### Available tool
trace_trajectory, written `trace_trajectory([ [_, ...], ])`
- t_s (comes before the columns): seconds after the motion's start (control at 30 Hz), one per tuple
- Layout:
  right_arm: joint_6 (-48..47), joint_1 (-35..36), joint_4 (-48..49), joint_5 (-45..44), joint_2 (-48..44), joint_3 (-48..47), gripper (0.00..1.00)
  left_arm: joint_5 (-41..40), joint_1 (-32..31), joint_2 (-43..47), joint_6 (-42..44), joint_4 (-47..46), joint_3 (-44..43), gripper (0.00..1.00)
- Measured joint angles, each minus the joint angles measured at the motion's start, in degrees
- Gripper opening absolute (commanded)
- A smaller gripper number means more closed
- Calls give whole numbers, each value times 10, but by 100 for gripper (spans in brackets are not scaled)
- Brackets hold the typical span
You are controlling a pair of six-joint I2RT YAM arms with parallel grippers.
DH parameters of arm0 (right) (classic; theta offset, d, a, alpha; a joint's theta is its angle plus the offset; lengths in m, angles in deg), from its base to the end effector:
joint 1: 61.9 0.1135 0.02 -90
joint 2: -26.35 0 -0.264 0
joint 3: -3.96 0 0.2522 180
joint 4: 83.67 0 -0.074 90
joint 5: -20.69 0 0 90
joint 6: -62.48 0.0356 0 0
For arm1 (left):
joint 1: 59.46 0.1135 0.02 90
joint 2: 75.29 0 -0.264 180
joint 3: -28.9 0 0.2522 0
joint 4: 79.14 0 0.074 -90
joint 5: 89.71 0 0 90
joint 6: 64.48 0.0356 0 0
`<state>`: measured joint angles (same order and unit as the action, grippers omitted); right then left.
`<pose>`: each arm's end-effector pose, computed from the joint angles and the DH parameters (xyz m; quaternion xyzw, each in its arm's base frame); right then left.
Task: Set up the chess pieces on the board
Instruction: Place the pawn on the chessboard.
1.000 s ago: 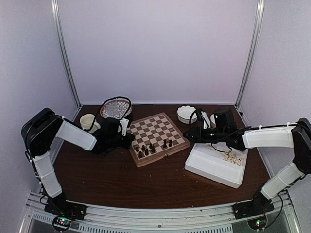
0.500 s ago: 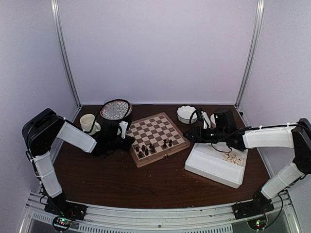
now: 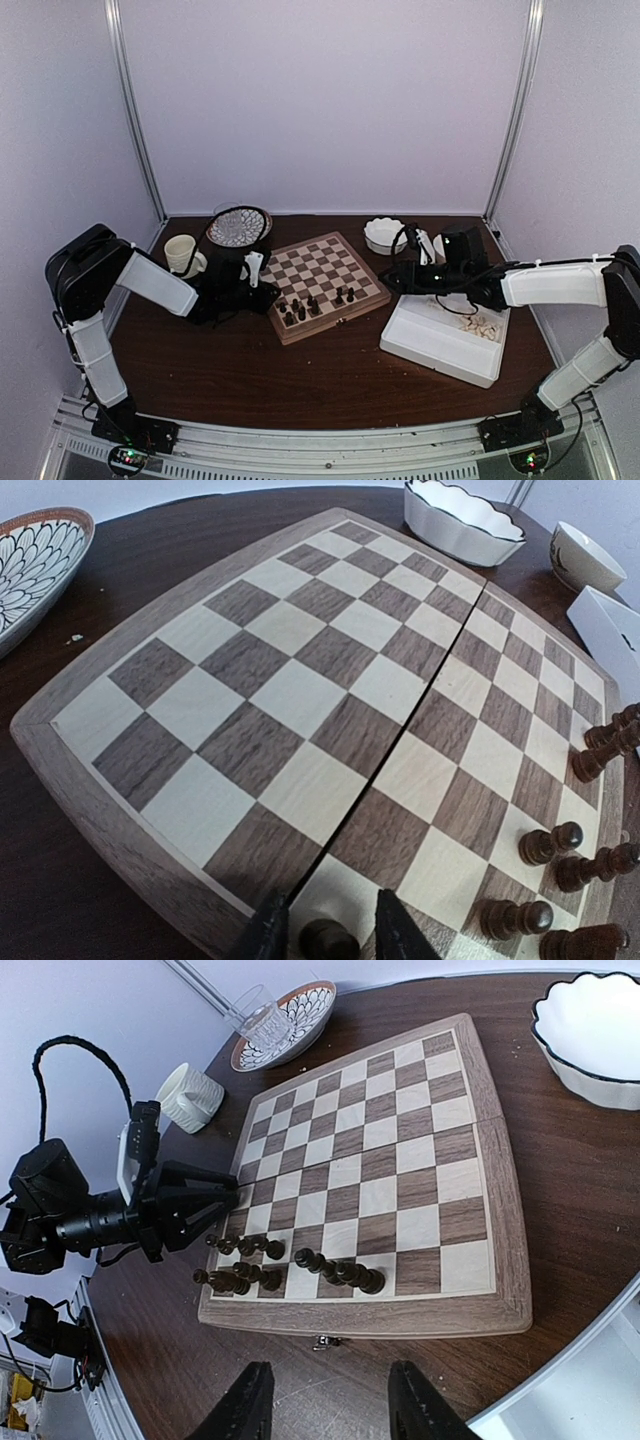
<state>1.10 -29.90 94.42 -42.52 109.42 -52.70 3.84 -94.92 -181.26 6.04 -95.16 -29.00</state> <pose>0.2520 0.1764 0.2132 -0.1433 0.8314 0.4234 0.3301 0.2871 -0.2072 0.1216 0.1364 0.8638 -0.2474 0.4171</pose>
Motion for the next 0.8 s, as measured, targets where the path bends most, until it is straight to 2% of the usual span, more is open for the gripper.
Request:
trace_trajectory([
  [0.17,0,0,0,0,0,0,42,0,0,6,-2,13,0,38],
  [0.3,0,0,0,0,0,0,42,-4,0,35,-2,70,-8,41],
  [0.43,0,0,0,-1,0,0,42,-14,0,68,-1,199,-70,40],
  [0.57,0,0,0,-1,0,0,42,-30,0,65,0,381,-210,41],
  [0.63,0,0,0,-1,0,0,42,-32,0,66,0,420,-247,41],
  [0.8,0,0,0,0,0,0,42,-26,0,46,0,511,-279,39],
])
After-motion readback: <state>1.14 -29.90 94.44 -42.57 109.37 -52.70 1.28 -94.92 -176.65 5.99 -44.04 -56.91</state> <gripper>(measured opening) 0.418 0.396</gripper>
